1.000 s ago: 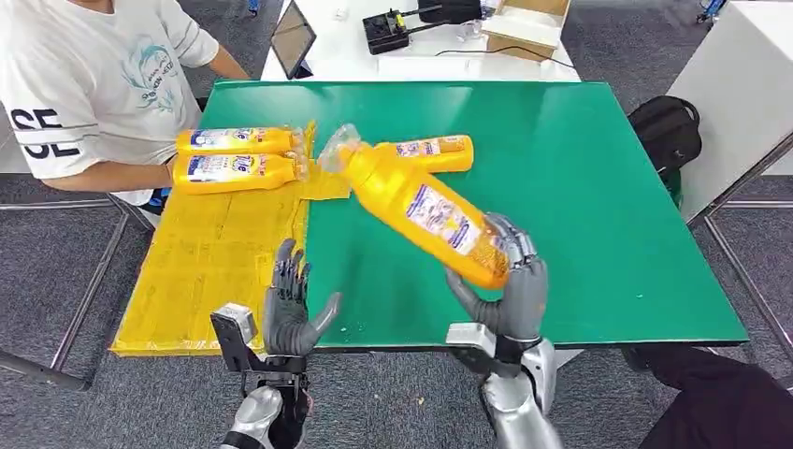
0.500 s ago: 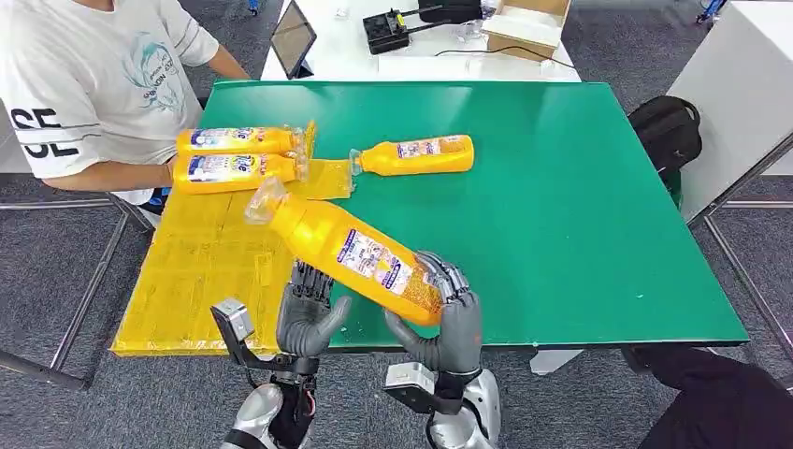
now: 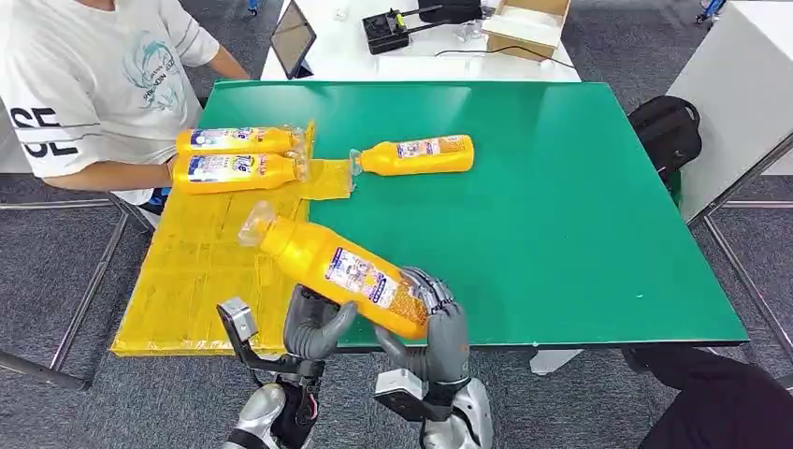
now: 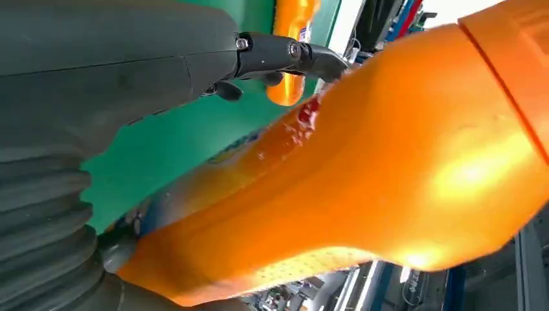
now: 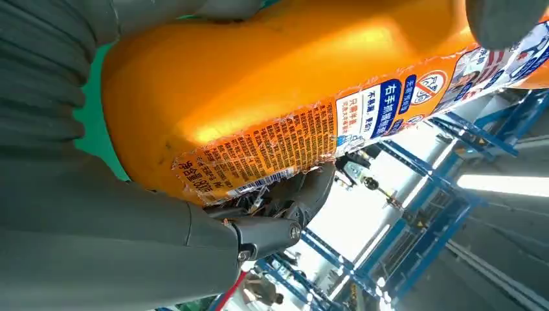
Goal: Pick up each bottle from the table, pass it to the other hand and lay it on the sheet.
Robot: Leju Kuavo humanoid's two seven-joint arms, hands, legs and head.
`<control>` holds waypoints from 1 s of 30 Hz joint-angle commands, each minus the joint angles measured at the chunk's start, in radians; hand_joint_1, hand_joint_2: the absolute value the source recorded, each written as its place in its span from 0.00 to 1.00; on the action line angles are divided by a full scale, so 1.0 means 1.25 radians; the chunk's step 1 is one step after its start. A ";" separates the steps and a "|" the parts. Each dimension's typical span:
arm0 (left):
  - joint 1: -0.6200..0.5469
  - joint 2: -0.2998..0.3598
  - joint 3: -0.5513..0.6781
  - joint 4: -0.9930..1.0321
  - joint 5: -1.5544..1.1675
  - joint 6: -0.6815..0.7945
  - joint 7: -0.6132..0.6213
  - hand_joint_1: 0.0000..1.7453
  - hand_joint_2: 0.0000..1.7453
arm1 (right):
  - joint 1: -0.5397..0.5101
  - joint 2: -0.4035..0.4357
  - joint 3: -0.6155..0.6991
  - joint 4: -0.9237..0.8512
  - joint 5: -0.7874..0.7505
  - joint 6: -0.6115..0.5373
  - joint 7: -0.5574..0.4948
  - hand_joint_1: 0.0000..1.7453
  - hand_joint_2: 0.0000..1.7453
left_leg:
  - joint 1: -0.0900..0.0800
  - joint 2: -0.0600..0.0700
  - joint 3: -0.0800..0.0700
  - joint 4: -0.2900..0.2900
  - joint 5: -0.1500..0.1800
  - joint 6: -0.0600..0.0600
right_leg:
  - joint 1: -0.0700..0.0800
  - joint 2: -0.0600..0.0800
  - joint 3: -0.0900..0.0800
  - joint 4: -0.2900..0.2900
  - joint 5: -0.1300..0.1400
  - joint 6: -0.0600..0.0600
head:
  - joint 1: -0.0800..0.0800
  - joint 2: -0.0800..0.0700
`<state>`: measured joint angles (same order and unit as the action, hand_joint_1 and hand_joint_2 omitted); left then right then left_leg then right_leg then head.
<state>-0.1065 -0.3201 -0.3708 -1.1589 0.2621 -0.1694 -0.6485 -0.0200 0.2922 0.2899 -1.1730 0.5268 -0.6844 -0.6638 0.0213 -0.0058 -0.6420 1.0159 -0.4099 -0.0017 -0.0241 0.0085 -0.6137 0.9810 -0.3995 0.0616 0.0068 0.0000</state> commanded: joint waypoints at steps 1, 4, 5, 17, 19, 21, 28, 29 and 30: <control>-0.009 -0.023 -0.012 0.049 0.004 -0.001 0.002 0.00 1.00 | -0.032 -0.015 0.007 0.060 -0.004 0.003 -0.027 1.00 1.00 | 0.000 0.000 0.005 -0.001 -0.002 0.001 | 0.001 -0.001 0.005 -0.001 -0.002 -0.002 | 0.000 0.000; -0.009 -0.023 -0.012 0.049 0.004 -0.001 0.002 0.00 1.00 | -0.032 -0.015 0.007 0.060 -0.004 0.003 -0.027 1.00 1.00 | 0.000 0.000 0.005 -0.001 -0.002 0.001 | 0.001 -0.001 0.005 -0.001 -0.002 -0.002 | 0.000 0.000; -0.009 -0.023 -0.012 0.049 0.004 -0.001 0.002 0.00 1.00 | -0.032 -0.015 0.007 0.060 -0.004 0.003 -0.027 1.00 1.00 | 0.000 0.000 0.004 -0.001 -0.001 0.001 | 0.001 -0.001 0.004 -0.001 -0.001 -0.002 | 0.000 0.000; -0.016 -0.023 -0.021 0.067 0.015 -0.010 0.003 0.00 1.00 | -0.062 0.000 0.051 0.176 0.001 0.046 -0.027 1.00 1.00 | 0.000 0.000 0.004 -0.001 -0.001 0.001 | 0.001 -0.001 0.005 -0.001 -0.001 -0.002 | 0.000 0.000; -0.021 -0.023 -0.023 0.075 0.006 -0.007 0.001 0.00 1.00 | -0.068 -0.002 0.086 0.197 0.013 0.072 -0.027 1.00 1.00 | 0.000 0.001 0.005 -0.001 -0.002 0.001 | 0.001 0.000 0.005 -0.001 -0.001 -0.002 | 0.000 0.000; -0.030 -0.023 -0.021 0.086 0.002 -0.008 0.001 0.00 1.00 | -0.076 -0.003 0.120 0.224 0.021 0.103 -0.027 1.00 1.00 | 0.000 0.001 0.006 -0.001 -0.002 0.001 | 0.001 -0.001 0.006 -0.001 -0.002 -0.002 | 0.000 0.000; -0.064 -0.023 0.010 0.109 0.007 -0.020 0.003 0.00 1.00 | -0.101 0.009 0.192 0.381 0.038 0.202 -0.027 1.00 1.00 | 0.001 -0.002 0.004 -0.001 -0.001 0.001 | 0.001 -0.003 0.004 -0.001 -0.001 -0.002 | 0.000 0.000; -0.064 -0.023 0.010 0.109 0.007 -0.020 0.003 0.00 1.00 | -0.101 0.009 0.192 0.381 0.038 0.202 -0.027 1.00 1.00 | 0.001 -0.002 0.006 -0.001 -0.002 0.001 | 0.002 -0.004 0.006 -0.001 -0.002 -0.003 | 0.000 0.000; -0.064 -0.023 0.010 0.109 0.007 -0.020 0.003 0.00 1.00 | -0.101 0.009 0.192 0.381 0.038 0.202 -0.027 1.00 1.00 | 0.001 -0.001 0.005 -0.001 -0.001 0.001 | 0.001 -0.003 0.005 -0.001 -0.002 -0.002 | 0.000 0.000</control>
<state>-0.1082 -0.3197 -0.3369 -1.1044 0.2785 -0.1816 -0.6558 -0.1355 0.3078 0.3929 -0.8989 0.5554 -0.4906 -0.6638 0.0214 -0.0047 -0.6415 1.0159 -0.4096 -0.0018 -0.0241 0.0087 -0.6146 0.9811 -0.3993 0.0615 0.0065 0.0000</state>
